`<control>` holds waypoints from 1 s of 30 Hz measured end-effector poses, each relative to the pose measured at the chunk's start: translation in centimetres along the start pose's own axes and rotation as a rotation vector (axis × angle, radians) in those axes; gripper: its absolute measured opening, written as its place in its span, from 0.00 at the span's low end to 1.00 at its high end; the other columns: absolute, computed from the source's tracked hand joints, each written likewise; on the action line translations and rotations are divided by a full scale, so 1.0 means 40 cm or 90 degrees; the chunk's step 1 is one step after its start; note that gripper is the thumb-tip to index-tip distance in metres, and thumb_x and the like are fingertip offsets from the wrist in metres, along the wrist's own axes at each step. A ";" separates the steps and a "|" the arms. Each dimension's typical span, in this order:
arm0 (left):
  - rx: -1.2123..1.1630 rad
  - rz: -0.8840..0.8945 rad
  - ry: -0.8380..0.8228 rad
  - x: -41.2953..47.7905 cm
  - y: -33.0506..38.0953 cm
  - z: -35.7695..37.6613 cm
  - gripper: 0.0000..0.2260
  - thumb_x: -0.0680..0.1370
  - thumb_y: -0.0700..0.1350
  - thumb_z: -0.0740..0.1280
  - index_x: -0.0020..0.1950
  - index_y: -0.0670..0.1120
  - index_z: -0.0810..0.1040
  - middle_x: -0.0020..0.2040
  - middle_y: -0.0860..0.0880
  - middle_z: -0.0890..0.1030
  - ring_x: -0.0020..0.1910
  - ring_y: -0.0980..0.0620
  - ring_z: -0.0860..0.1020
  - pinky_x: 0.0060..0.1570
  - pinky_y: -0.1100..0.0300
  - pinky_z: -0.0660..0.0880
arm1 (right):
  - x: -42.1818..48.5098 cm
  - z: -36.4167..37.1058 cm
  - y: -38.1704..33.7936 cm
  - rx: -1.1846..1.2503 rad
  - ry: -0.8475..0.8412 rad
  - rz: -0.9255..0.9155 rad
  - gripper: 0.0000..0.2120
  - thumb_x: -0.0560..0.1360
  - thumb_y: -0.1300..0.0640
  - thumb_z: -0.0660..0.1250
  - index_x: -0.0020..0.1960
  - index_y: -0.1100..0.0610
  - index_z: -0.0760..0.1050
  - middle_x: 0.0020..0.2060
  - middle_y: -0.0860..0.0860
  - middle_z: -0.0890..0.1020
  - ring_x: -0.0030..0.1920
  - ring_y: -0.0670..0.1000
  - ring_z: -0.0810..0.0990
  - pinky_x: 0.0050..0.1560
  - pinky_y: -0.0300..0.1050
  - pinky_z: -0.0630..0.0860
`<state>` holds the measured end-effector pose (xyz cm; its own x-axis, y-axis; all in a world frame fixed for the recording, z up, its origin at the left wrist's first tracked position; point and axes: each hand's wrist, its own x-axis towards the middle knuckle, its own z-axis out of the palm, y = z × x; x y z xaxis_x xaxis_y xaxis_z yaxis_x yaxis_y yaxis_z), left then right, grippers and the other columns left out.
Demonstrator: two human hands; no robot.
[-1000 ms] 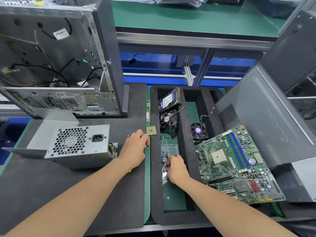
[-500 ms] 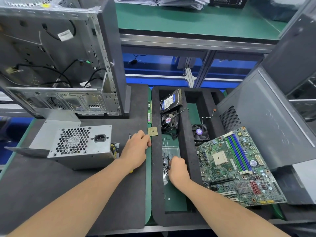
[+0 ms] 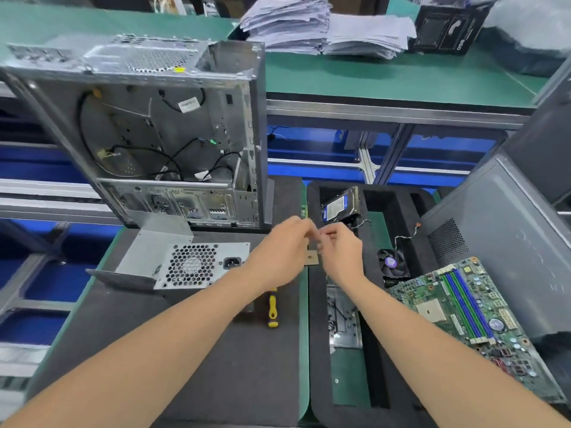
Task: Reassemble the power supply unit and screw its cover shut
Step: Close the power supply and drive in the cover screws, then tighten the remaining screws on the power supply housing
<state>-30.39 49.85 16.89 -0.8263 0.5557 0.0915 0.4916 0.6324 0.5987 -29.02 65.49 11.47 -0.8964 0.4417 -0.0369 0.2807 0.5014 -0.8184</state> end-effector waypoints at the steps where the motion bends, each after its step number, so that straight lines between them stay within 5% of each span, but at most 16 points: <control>1: -0.023 -0.005 0.048 -0.008 -0.013 -0.054 0.13 0.82 0.36 0.59 0.58 0.51 0.79 0.56 0.53 0.79 0.55 0.54 0.77 0.56 0.61 0.72 | 0.002 0.006 -0.051 0.039 -0.009 -0.031 0.07 0.83 0.63 0.64 0.56 0.58 0.80 0.47 0.54 0.85 0.44 0.50 0.84 0.48 0.42 0.81; 4: -0.055 -0.094 0.161 -0.058 -0.097 -0.208 0.14 0.81 0.36 0.60 0.55 0.52 0.82 0.50 0.57 0.83 0.47 0.63 0.77 0.46 0.74 0.68 | -0.023 0.048 -0.198 0.084 -0.081 -0.141 0.07 0.83 0.63 0.65 0.53 0.56 0.82 0.44 0.52 0.85 0.37 0.45 0.84 0.39 0.30 0.77; 9: -0.054 -0.340 0.156 -0.193 -0.295 -0.349 0.05 0.82 0.43 0.65 0.54 0.53 0.79 0.53 0.55 0.82 0.51 0.53 0.79 0.50 0.58 0.71 | -0.120 0.147 -0.376 0.041 -0.293 -0.281 0.05 0.82 0.61 0.68 0.50 0.56 0.82 0.38 0.49 0.84 0.34 0.44 0.83 0.40 0.39 0.82; 13: -0.421 -0.536 0.019 -0.313 -0.381 -0.356 0.07 0.82 0.46 0.69 0.58 0.45 0.78 0.56 0.43 0.82 0.43 0.47 0.81 0.44 0.56 0.77 | -0.182 0.224 -0.419 -0.047 -0.455 -0.340 0.04 0.81 0.61 0.70 0.51 0.58 0.83 0.37 0.46 0.82 0.31 0.39 0.78 0.35 0.31 0.73; 16: -0.609 -0.526 -0.118 -0.368 -0.397 -0.344 0.09 0.77 0.45 0.75 0.53 0.42 0.85 0.50 0.41 0.84 0.44 0.46 0.82 0.44 0.57 0.79 | -0.204 0.258 -0.427 -0.185 -0.492 -0.397 0.05 0.80 0.60 0.71 0.54 0.54 0.84 0.42 0.47 0.84 0.41 0.44 0.79 0.43 0.37 0.73; 21: -0.748 -0.513 -0.123 -0.391 -0.421 -0.333 0.11 0.79 0.35 0.71 0.61 0.37 0.79 0.41 0.45 0.84 0.48 0.45 0.85 0.51 0.57 0.83 | -0.208 0.265 -0.445 -0.273 -0.529 -0.440 0.12 0.79 0.63 0.71 0.56 0.49 0.74 0.47 0.45 0.84 0.48 0.49 0.82 0.53 0.49 0.79; 24: -0.772 -0.489 -0.148 -0.391 -0.426 -0.336 0.13 0.79 0.33 0.70 0.64 0.36 0.78 0.32 0.49 0.81 0.48 0.46 0.86 0.60 0.52 0.81 | -0.207 0.270 -0.455 -0.381 -0.532 -0.486 0.19 0.79 0.64 0.67 0.54 0.41 0.67 0.48 0.43 0.82 0.47 0.48 0.83 0.50 0.54 0.82; 27: -0.753 -0.459 -0.170 -0.384 -0.423 -0.339 0.10 0.80 0.33 0.69 0.60 0.38 0.81 0.30 0.49 0.77 0.51 0.43 0.84 0.56 0.55 0.82 | -0.215 0.279 -0.452 -0.457 -0.494 -0.558 0.22 0.77 0.65 0.66 0.57 0.40 0.64 0.47 0.42 0.81 0.45 0.51 0.81 0.43 0.56 0.82; 30: -0.760 -0.461 -0.159 -0.374 -0.417 -0.337 0.07 0.80 0.31 0.67 0.53 0.39 0.82 0.42 0.40 0.79 0.49 0.42 0.84 0.46 0.58 0.83 | -0.224 0.285 -0.444 -0.475 -0.449 -0.642 0.22 0.76 0.65 0.68 0.57 0.43 0.64 0.45 0.42 0.81 0.41 0.50 0.79 0.37 0.50 0.78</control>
<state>-29.92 23.69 16.26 -0.6603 0.4687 -0.5868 -0.6411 0.0551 0.7655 -29.91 44.14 19.80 -0.7352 -0.6725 -0.0849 -0.6510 0.7354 -0.1883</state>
